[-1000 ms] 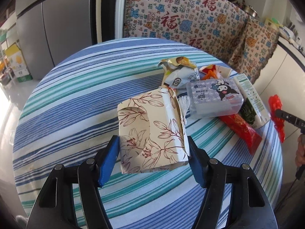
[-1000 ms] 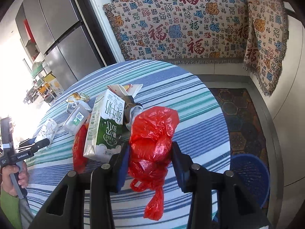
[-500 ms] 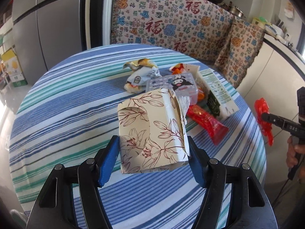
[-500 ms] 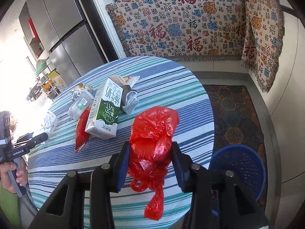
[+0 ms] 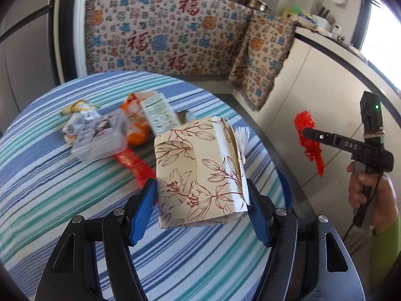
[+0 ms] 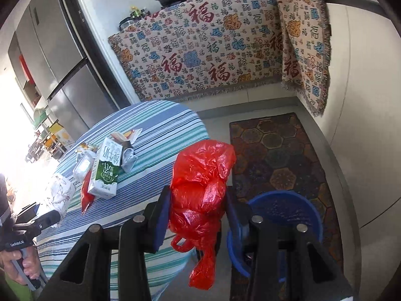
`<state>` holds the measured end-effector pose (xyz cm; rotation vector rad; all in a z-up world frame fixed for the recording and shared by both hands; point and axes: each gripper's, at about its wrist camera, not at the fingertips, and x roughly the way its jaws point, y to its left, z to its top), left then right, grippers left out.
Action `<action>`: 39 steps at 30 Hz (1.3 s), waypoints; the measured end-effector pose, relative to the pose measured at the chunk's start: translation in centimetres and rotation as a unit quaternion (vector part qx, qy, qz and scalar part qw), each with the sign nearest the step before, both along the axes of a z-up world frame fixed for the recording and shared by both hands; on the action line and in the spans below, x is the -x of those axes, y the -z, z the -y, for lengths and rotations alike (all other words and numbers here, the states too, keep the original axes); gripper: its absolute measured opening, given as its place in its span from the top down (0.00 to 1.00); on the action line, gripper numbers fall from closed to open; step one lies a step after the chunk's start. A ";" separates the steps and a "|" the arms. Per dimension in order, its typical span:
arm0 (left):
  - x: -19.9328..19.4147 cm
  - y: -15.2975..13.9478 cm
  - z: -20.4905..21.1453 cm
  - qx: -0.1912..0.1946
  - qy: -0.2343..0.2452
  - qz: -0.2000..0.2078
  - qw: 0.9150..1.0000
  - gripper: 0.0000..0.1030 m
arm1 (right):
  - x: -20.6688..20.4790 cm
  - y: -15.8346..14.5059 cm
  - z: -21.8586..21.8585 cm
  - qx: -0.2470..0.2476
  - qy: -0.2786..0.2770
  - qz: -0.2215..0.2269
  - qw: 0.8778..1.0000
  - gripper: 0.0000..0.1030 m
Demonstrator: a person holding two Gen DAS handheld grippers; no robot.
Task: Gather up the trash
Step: 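Carry the paper box and red bag over the blue wastebasket, then open both grippers to drop the paper box and red bag into the wastebasket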
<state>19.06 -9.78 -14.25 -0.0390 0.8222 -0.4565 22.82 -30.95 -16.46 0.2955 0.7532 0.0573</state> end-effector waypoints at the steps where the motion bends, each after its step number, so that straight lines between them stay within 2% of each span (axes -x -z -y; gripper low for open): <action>1: -0.1 -0.3 1.4 0.002 0.011 0.000 1.000 0.32 | 0.3 0.0 0.8 -0.002 0.008 0.000 1.000 0.59; 9: -1.9 -1.5 12.6 0.013 0.087 0.002 0.996 0.32 | 1.0 -1.9 6.5 0.020 0.048 -0.004 0.999 0.59; 15: -3.3 0.6 18.2 -0.001 0.113 -0.009 0.994 0.32 | 0.7 0.3 10.1 -0.004 0.075 -0.009 0.997 0.59; 23: -5.1 4.5 22.1 -0.016 0.117 -0.039 0.992 0.32 | -0.3 2.2 13.1 -0.004 0.086 -0.029 0.996 0.59; 32: -5.7 6.5 24.7 -0.039 0.126 -0.050 0.990 0.32 | -1.7 4.3 14.3 -0.013 0.091 -0.064 0.994 0.58; 39: -6.1 7.8 25.6 -0.048 0.128 -0.058 0.989 0.32 | -2.3 4.9 14.3 -0.020 0.100 -0.066 0.993 0.57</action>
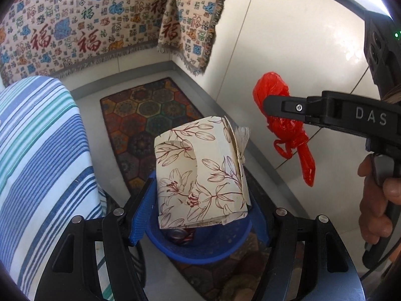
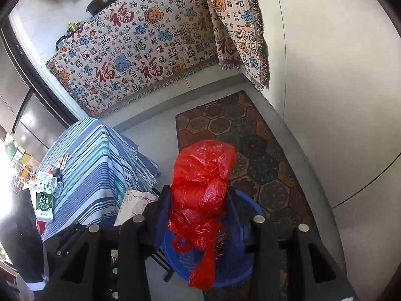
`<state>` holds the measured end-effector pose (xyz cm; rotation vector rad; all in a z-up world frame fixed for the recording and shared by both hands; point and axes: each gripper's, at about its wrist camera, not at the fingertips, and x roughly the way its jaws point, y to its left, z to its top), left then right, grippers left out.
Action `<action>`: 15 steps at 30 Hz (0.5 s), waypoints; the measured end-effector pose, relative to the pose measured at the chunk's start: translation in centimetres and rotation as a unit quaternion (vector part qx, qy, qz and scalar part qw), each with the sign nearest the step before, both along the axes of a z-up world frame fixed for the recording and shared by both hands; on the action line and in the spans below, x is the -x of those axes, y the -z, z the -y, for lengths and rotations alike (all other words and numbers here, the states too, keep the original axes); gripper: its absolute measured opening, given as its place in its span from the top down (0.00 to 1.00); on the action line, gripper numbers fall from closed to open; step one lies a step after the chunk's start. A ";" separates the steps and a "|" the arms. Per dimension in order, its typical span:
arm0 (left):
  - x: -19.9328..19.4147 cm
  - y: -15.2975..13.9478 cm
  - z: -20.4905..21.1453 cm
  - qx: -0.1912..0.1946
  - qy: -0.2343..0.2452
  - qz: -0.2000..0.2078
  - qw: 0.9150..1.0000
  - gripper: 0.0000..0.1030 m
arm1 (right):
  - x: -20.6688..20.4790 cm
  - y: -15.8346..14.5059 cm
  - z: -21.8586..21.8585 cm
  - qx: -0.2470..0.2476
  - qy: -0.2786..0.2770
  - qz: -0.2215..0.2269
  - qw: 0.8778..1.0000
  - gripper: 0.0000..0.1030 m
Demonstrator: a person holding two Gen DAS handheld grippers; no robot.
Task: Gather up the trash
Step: 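Open both grippers to drop the paper box and red bag into the wastebasket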
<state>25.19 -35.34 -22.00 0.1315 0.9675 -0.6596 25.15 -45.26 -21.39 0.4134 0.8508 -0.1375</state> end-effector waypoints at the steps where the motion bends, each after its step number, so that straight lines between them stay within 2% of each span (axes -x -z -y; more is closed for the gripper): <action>1: -0.1 0.1 0.1 -0.001 0.000 0.000 1.000 0.32 | -0.1 0.0 0.0 -0.001 0.001 0.000 1.000 0.57; 6: -0.4 0.8 0.3 -0.008 0.002 0.001 1.000 0.28 | -0.6 0.1 0.0 -0.001 0.006 0.001 1.000 0.55; 8: -0.6 1.0 0.5 -0.012 -0.001 0.004 1.000 0.19 | -0.7 -0.1 0.1 -0.002 0.012 0.005 1.000 0.45; 9: -0.7 1.1 0.5 -0.010 -0.003 0.005 1.000 0.15 | -0.7 -0.2 0.2 -0.004 0.018 0.009 1.000 0.43; 15: -1.3 0.7 -0.4 0.001 -0.015 0.001 1.000 0.14 | -0.2 -0.9 0.6 -0.002 0.030 0.026 0.999 0.43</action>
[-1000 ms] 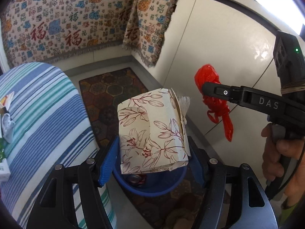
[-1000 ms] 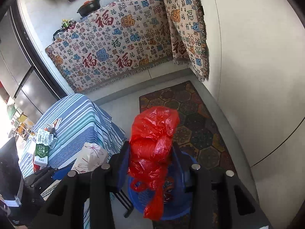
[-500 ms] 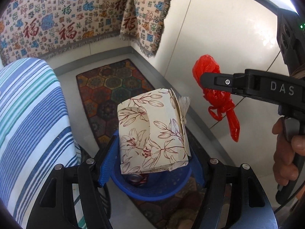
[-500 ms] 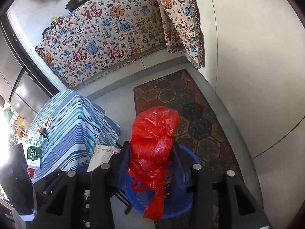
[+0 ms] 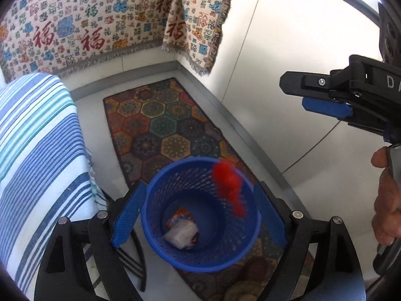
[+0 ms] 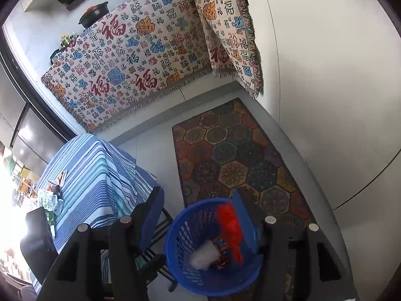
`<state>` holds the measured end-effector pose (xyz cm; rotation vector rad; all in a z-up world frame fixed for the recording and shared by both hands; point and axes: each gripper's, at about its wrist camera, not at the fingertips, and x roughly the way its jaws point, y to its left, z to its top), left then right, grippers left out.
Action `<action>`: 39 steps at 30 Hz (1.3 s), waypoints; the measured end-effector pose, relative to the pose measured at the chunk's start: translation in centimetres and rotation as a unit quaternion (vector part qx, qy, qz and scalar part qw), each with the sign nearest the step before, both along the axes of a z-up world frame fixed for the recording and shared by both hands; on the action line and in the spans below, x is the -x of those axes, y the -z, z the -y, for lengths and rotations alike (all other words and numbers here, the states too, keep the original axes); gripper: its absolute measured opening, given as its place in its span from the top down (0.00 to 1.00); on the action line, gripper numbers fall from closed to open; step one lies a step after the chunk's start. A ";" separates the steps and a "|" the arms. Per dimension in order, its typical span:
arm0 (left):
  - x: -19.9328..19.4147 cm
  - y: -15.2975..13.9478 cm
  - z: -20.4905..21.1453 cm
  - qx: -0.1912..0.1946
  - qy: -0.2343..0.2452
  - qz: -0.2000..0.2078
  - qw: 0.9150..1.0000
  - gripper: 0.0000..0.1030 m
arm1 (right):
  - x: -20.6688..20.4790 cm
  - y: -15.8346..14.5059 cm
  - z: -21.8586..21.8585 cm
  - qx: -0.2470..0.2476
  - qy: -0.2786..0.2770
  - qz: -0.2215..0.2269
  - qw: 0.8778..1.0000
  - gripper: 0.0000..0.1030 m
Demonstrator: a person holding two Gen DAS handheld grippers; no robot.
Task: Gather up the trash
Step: 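Open both grippers to drop the paper box and red bag into the wastebasket, then grasp the clear Kuromi plastic box with the left gripper while the right gripper reaches for the milk carton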
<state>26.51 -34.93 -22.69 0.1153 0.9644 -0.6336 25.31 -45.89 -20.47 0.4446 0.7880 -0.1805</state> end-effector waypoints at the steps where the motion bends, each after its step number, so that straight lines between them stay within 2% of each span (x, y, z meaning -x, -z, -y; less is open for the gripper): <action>1: 0.1 -0.3 -0.3 0.004 -0.003 -0.001 1.000 0.15 | 0.1 -0.2 0.0 0.003 0.001 0.003 1.000 0.43; 7: 2.5 -3.9 -3.5 0.039 -0.006 0.015 0.999 0.14 | 0.6 -1.7 -1.2 0.043 -0.005 0.023 0.999 0.43; 10: 4.5 -5.7 -6.3 0.042 -0.006 0.035 0.998 0.10 | 0.7 -2.5 -2.6 0.069 -0.015 0.028 0.997 0.43; 13: 6.4 -6.2 -10.2 0.033 -0.022 0.047 0.998 0.08 | 0.9 -3.3 -5.5 0.088 -0.042 0.039 0.994 0.43; 16: 7.7 -5.5 -14.8 0.010 -0.054 0.043 0.998 0.08 | 1.3 -3.6 -9.2 0.096 -0.088 0.045 0.991 0.43; 20: 9.0 -4.0 -21.0 -0.033 -0.111 0.037 0.993 0.08 | 1.7 -3.1 -16.8 0.104 -0.177 0.041 0.978 0.43; 24: 9.0 -2.8 -26.6 -0.063 -0.167 0.032 0.983 0.08 | 2.1 -0.9 -25.0 0.100 -0.275 0.023 0.956 0.43; 27: 8.4 -2.3 -29.6 -0.073 -0.205 0.032 0.975 0.08 | 2.6 1.7 -30.2 0.125 -0.326 -0.005 0.937 0.43; 30: 7.3 -1.6 -32.0 -0.087 -0.235 0.033 0.967 0.08 | 3.0 3.5 -32.9 0.149 -0.345 -0.016 0.927 0.43; 32: 6.8 -1.2 -33.4 -0.087 -0.246 0.029 0.965 0.08 | 3.1 3.6 -33.9 0.174 -0.346 -0.007 0.922 0.40; 39: 5.9 -0.5 -36.1 -0.090 -0.255 0.031 0.962 0.05 | 2.5 3.7 -34.0 0.175 -0.340 0.003 0.924 0.38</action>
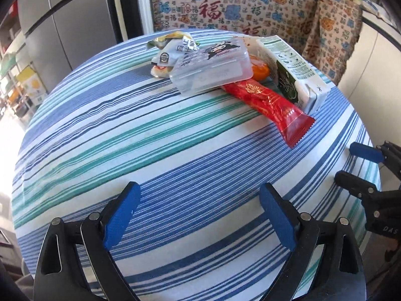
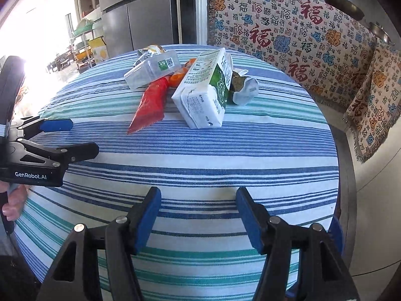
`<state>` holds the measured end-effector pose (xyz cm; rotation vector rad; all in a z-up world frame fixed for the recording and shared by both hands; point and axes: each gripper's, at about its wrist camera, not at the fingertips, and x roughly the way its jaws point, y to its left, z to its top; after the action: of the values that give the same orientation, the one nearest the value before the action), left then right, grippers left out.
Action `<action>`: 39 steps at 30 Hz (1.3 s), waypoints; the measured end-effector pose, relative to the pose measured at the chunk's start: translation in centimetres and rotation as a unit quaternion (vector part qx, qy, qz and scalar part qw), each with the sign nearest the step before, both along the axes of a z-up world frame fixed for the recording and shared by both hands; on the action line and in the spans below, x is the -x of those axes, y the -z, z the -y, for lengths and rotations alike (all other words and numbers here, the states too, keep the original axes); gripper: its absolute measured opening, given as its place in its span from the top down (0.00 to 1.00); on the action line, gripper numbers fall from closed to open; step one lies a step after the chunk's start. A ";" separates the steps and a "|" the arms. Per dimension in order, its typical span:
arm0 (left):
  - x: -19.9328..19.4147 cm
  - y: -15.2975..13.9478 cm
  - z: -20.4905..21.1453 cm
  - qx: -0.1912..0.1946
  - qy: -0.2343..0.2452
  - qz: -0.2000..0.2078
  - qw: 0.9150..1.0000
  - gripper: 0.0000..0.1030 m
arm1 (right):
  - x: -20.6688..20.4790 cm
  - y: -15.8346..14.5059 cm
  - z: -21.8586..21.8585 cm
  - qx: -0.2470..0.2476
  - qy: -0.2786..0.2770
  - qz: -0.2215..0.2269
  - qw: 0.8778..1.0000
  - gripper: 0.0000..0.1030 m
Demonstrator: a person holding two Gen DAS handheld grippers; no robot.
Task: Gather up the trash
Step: 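Grasp the clear Kuromi plastic box with the left gripper while the right gripper reaches for the milk carton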
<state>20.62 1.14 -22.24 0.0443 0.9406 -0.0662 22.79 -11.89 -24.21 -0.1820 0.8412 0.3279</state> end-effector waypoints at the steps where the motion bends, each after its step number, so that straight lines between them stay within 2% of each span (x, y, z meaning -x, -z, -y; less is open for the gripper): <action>1: -0.1 0.1 -0.1 0.001 -0.002 0.002 1.000 0.04 | 0.0 0.1 -0.1 0.000 0.000 0.001 1.000 0.37; 7: -1.5 -1.0 -0.9 0.015 -0.002 0.006 1.000 0.05 | -0.2 0.3 -0.5 -0.001 -0.007 0.002 1.000 0.34; 13: -6.3 -5.8 -1.2 0.065 -0.042 0.028 0.997 0.05 | 0.1 0.3 -0.7 0.000 -0.007 0.005 1.000 0.34; 16: -11.3 -7.9 -0.8 0.064 -0.079 0.027 0.994 0.04 | 0.1 0.3 -0.7 -0.001 -0.007 0.006 1.000 0.34; 18: -14.2 -7.9 -0.5 0.064 -0.103 0.011 0.992 0.05 | 0.1 0.3 -0.7 0.000 -0.007 0.006 1.000 0.34; 20: -16.6 -7.1 0.7 0.044 -0.122 -0.003 0.992 0.05 | 0.1 0.3 -0.6 0.000 -0.008 0.005 1.000 0.34; 22: -18.1 -5.4 1.5 0.007 -0.134 -0.022 0.991 0.05 | 0.0 0.3 -0.6 0.000 -0.010 0.004 1.000 0.34; 23: -18.1 -4.6 1.6 -0.007 -0.137 -0.034 0.990 0.07 | -0.1 0.3 -0.5 0.000 -0.011 0.003 1.000 0.34; 25: -16.9 -3.6 1.2 -0.008 -0.134 -0.043 0.990 0.10 | -0.1 0.3 -0.5 0.000 -0.011 0.002 1.000 0.34; 28: -12.9 -2.9 -0.3 -0.004 -0.114 -0.032 0.993 0.05 | -0.4 0.3 -0.4 0.002 -0.012 0.000 1.000 0.34; 31: -9.4 -1.7 -2.5 -0.019 -0.095 -0.041 0.994 0.06 | -0.5 0.3 -0.4 0.002 -0.011 0.001 1.000 0.34; 36: -6.1 -0.8 -5.7 0.035 -0.074 -0.043 0.996 0.06 | -0.4 0.2 -0.5 -0.007 -0.005 -0.002 1.000 0.33; 39: -6.0 -0.3 -5.8 0.031 -0.070 -0.039 0.996 0.06 | -0.4 -0.1 -1.3 -0.039 -0.020 -0.006 0.999 0.33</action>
<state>26.66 6.92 -21.95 -0.0829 1.0173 0.0329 23.19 -10.58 -24.11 -0.1245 0.8359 0.3988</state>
